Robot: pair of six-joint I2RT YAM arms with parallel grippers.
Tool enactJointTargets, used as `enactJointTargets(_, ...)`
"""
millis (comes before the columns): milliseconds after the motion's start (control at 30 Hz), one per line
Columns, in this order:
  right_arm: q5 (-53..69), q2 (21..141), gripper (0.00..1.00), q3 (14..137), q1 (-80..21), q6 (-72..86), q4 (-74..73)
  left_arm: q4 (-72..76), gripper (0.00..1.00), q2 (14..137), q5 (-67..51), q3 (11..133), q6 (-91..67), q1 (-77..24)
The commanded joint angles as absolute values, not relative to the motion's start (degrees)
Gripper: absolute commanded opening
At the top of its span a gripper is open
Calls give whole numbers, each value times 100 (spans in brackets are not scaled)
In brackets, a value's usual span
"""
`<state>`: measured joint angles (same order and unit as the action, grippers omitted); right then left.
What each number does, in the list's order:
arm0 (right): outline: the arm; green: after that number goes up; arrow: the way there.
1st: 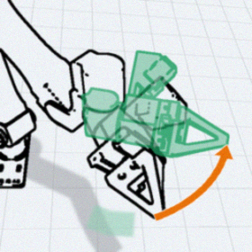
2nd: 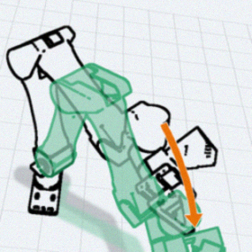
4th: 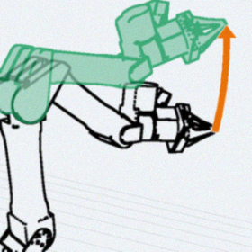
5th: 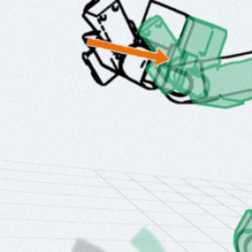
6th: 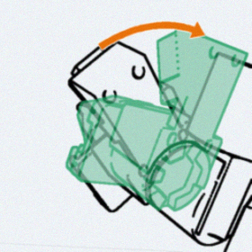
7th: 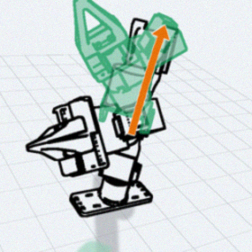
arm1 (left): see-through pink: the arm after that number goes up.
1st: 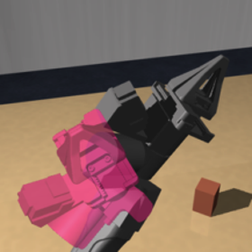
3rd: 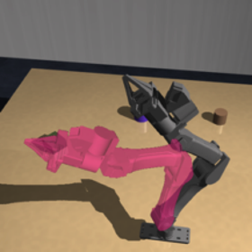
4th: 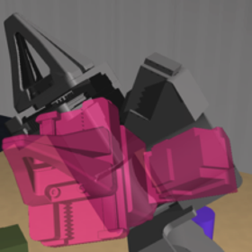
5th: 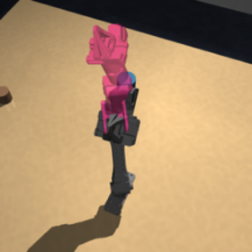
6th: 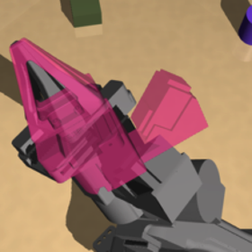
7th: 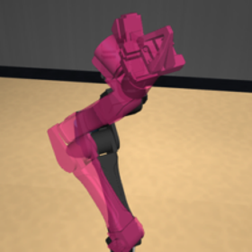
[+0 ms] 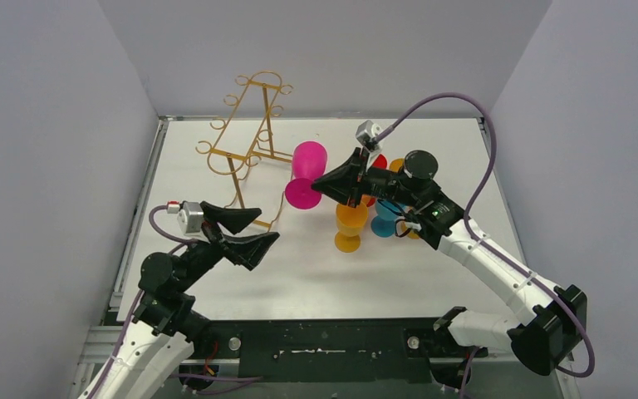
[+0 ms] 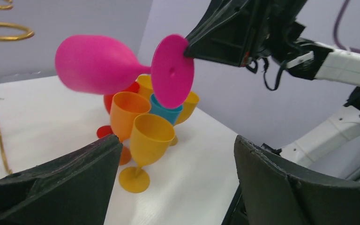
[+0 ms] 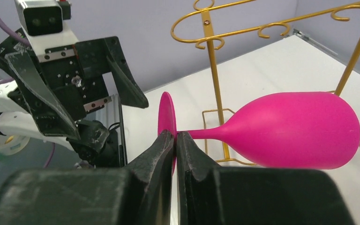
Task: Take the wine glass off the wine glass rack
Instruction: Place the wine glass at the center of the board.
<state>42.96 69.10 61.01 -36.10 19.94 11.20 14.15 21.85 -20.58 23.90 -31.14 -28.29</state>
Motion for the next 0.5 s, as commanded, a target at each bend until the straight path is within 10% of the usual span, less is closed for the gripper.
enactJointTargets(0, 4797, 6583, 0, 5871, -3635, 1816, 1865, 2858, 88, 2189, -2689, 2243, -3573, -2821)
enactJointTargets(467, 5300, 6691, 0, 5708, -3987, 2562, 2603, 4321, 72, 2660, -3285, 1878, -4108, -2821)
